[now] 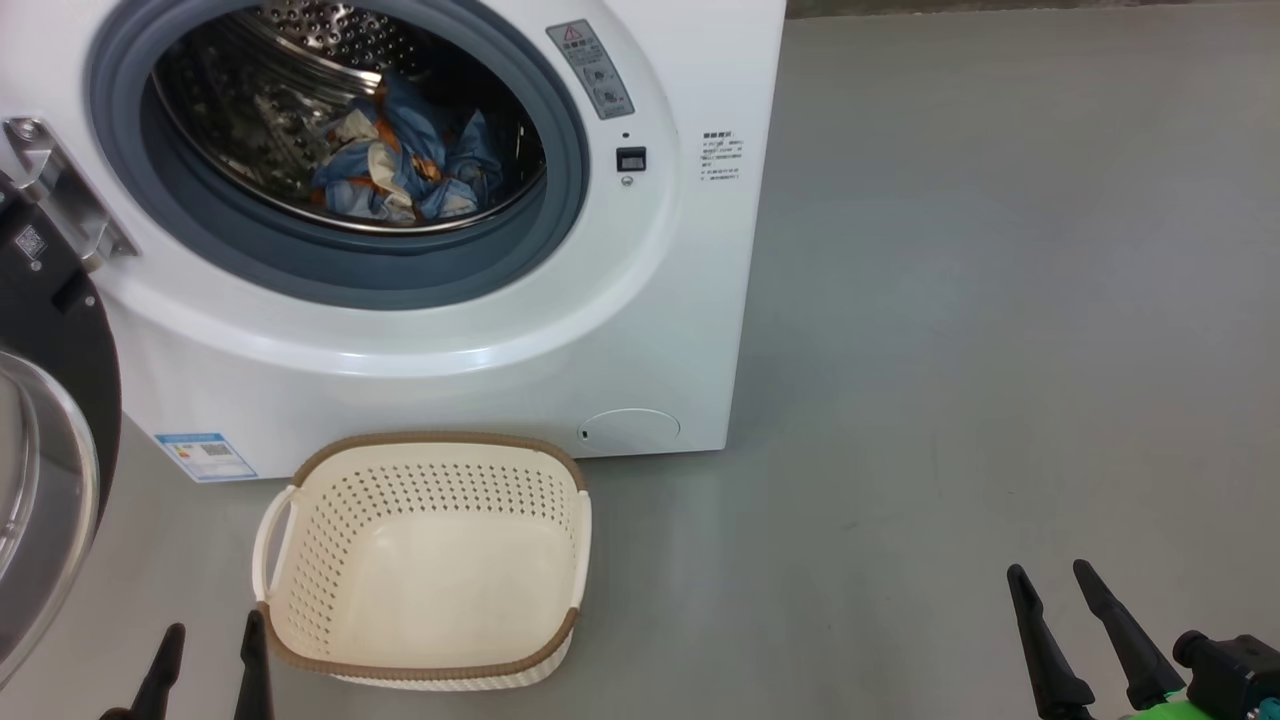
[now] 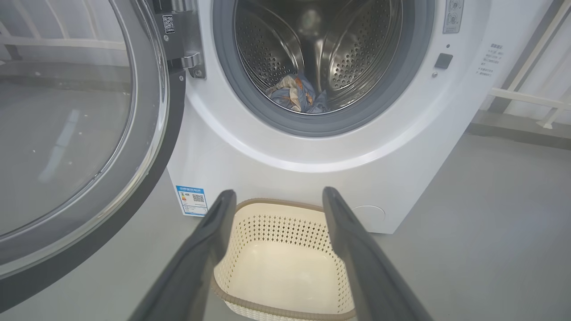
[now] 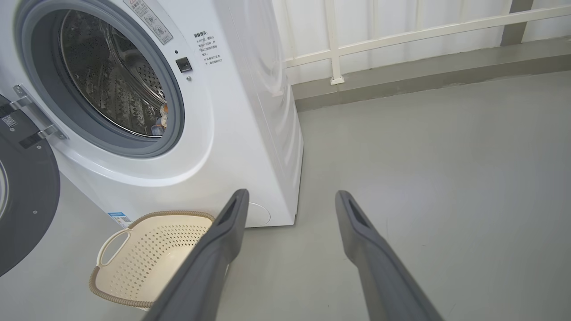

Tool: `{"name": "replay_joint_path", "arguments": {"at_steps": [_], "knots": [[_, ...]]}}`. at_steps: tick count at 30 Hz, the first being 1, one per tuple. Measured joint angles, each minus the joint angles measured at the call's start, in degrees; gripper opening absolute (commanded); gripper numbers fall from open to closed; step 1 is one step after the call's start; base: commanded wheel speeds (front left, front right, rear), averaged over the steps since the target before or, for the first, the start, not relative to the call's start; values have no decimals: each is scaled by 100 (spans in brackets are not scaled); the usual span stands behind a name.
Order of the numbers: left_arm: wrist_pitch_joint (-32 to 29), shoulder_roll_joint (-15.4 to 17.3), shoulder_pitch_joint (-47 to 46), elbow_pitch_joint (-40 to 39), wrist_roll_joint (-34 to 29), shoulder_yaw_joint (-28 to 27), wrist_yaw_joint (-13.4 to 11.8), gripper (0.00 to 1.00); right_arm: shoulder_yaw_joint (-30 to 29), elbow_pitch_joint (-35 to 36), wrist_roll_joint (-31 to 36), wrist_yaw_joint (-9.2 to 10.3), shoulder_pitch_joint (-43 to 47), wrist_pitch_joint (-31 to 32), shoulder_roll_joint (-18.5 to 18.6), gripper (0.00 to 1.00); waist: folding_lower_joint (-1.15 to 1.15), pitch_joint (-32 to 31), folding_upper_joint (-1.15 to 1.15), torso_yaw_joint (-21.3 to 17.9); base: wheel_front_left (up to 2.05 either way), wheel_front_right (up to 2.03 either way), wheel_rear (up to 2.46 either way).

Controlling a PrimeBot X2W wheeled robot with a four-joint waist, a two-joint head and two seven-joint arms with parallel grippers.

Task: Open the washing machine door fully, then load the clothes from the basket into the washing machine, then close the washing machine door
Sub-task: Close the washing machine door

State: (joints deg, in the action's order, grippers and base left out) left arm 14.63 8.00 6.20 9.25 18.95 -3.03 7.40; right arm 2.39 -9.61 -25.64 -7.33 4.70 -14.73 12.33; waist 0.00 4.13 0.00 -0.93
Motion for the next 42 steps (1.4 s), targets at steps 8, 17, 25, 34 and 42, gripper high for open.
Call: {"name": "replay_joint_path", "arguments": {"at_steps": [8, 17, 25, 34, 42], "knots": [[0, -89, -25, -7, 4, -67, 0, 100, 32, 40, 1, 0, -4, 0, 3, 100, -1, 19, 0, 185, 0, 0, 0], [0, -199, -29, 0, 99, -311, 0, 100, 490, 7, 2, 0, -289, 0, 75, 100, 0, 22, 0, 727, 0, 0, 0], [0, -343, -27, 4, 107, -505, 0, 100, 965, -132, -8, 0, -610, 0, 200, 100, 0, -3, 0, 1419, 0, 0, 0], [0, -450, -12, -1, 107, -579, 0, 100, 1243, -194, -27, 0, -738, 0, 229, 100, 0, -66, 0, 2252, 0, 0, 0], [0, -531, 59, -34, 125, -665, 0, 100, 1517, -285, -185, 0, -949, 0, 325, 100, 0, -77, 0, 2874, 0, 0, 0]]}}
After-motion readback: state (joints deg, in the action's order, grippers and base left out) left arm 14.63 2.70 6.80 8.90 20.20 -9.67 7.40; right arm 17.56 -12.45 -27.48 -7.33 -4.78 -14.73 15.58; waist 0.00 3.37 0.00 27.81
